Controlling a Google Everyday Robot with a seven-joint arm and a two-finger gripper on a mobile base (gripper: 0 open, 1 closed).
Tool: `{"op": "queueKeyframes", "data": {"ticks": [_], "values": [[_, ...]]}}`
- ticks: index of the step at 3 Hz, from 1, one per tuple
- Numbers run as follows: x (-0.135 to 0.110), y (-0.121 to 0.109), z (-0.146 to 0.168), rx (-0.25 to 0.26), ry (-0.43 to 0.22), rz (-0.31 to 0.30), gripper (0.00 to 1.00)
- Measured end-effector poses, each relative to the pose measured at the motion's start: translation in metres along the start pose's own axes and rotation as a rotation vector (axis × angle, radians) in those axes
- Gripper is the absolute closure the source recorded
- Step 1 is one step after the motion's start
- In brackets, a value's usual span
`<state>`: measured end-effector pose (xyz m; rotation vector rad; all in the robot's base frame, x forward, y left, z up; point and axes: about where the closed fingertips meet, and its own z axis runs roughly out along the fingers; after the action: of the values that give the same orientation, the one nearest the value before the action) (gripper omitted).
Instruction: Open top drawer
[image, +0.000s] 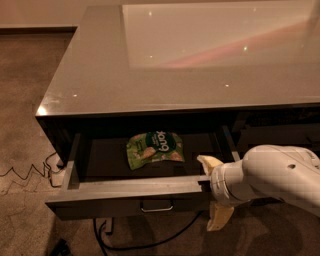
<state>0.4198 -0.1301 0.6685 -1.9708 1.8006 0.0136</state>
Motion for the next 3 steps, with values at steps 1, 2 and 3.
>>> {"op": "queueKeyframes", "data": {"ticks": [1,2,3], "values": [[0.000,-0.001,0.000,0.001,0.000,-0.002,0.00],[0.006,0.005,0.001,-0.006,-0.020,0.015,0.00],[0.001,-0.006,-0.006,0.027,-0.051,0.000,0.00]]}}
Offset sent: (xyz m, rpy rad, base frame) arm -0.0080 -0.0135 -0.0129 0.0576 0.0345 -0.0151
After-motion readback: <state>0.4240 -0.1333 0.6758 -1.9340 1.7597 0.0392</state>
